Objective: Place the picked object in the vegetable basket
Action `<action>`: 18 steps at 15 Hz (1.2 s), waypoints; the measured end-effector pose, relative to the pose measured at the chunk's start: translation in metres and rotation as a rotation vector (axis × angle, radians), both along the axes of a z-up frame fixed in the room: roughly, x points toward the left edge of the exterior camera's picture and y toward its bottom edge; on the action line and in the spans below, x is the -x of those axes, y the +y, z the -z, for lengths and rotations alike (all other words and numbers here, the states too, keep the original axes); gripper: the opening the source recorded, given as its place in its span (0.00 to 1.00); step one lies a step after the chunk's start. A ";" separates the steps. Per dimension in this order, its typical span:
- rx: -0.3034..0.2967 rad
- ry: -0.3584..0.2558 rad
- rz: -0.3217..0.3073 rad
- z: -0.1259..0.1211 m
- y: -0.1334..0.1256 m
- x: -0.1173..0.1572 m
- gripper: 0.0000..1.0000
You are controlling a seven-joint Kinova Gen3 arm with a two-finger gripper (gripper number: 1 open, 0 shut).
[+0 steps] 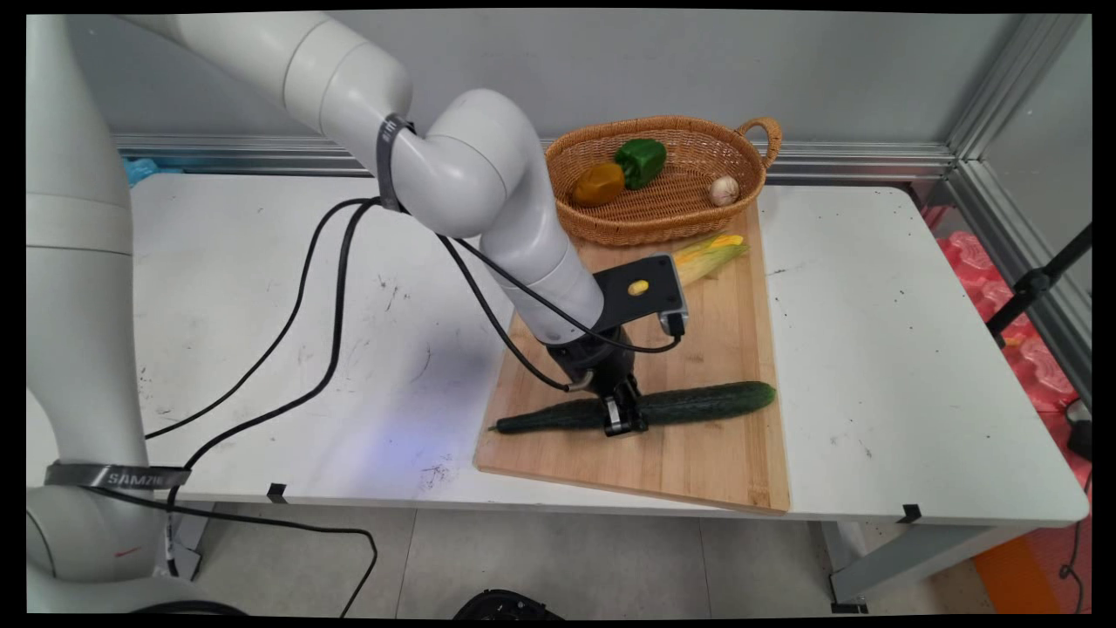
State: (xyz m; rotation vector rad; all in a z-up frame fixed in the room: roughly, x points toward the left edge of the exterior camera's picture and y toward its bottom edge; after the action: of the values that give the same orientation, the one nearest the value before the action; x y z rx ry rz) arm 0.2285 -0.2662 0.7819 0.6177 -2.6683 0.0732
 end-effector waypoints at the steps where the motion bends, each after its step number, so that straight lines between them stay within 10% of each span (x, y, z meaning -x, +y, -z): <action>1: 0.001 0.001 0.000 -0.003 0.001 -0.001 0.00; 18: 0.182 0.038 -0.077 -0.123 -0.058 -0.045 0.00</action>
State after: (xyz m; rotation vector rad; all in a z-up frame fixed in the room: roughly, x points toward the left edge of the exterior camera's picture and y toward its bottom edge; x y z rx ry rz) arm 0.2736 -0.3237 0.9044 0.6554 -2.5636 0.3192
